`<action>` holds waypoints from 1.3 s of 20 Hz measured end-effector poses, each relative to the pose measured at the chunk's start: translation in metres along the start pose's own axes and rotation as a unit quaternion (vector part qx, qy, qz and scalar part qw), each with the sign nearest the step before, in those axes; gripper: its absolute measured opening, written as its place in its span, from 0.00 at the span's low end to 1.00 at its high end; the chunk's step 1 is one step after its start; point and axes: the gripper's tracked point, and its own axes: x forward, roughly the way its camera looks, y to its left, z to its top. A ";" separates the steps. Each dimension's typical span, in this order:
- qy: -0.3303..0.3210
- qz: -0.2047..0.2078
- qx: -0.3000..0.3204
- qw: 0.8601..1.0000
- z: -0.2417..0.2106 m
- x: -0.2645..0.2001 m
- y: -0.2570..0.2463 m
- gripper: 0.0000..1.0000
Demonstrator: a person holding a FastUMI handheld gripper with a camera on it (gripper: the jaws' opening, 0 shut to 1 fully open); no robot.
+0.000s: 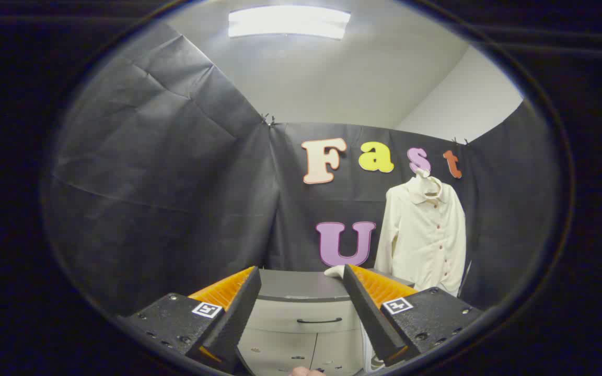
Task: Iron the clothes twice with a garment steamer, once on the left side and once on the right side.
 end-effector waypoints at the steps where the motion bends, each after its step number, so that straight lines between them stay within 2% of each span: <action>1: 0.003 0.000 0.000 1.000 -0.002 0.000 -0.001 0.96; 18: 0.023 -0.008 -0.005 1.000 -0.016 0.004 -0.010 0.96; 22: 0.038 0.003 0.011 0.999 -0.025 0.008 -0.011 0.96; 26: 0.016 -0.026 -0.004 1.000 -0.018 0.031 -0.046 0.96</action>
